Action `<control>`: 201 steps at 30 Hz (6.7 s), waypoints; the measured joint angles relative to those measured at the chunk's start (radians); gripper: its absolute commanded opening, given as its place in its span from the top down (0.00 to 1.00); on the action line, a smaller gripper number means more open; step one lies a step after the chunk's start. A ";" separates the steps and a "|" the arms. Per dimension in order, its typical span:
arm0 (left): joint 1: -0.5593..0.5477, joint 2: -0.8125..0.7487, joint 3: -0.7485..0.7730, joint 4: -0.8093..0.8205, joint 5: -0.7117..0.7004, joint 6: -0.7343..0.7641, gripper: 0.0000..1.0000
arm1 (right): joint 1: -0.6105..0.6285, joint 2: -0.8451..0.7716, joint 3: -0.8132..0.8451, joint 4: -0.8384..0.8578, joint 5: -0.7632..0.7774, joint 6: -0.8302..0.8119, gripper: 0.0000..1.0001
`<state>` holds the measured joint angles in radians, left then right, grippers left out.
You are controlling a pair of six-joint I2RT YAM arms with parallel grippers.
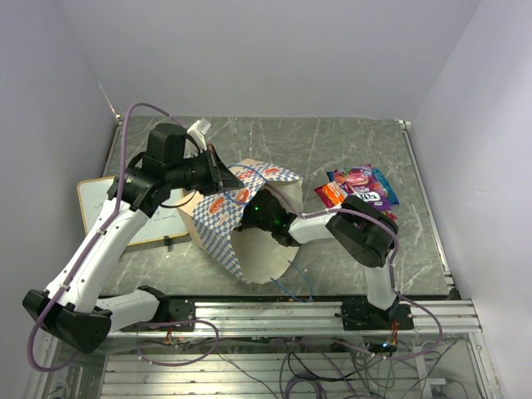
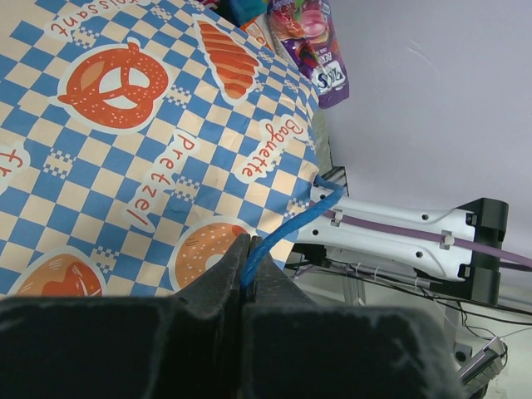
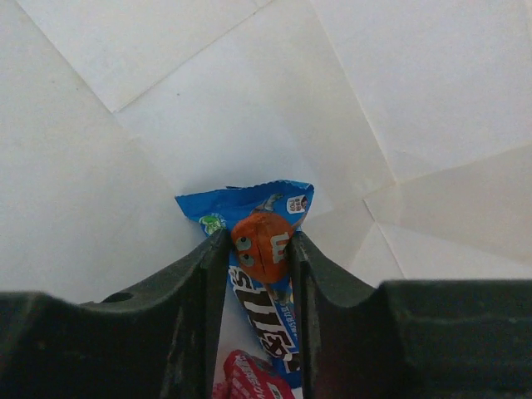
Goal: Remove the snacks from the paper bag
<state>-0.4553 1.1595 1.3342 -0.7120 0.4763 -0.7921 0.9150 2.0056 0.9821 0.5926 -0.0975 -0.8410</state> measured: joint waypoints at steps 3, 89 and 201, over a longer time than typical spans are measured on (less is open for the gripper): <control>0.000 -0.004 0.000 -0.001 -0.004 0.000 0.93 | -0.002 0.000 0.000 -0.008 -0.003 0.007 0.74; 0.003 0.112 0.001 0.079 -0.072 0.042 0.93 | -0.557 -0.502 0.513 -1.549 0.438 0.813 0.61; 0.003 -0.049 -0.063 0.002 -0.085 0.056 0.93 | 0.050 -0.127 -0.149 0.065 -0.024 0.555 0.17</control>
<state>-0.4526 1.1103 1.2713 -0.7097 0.3908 -0.7364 0.9646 1.8786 0.8330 0.6575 -0.1215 -0.2859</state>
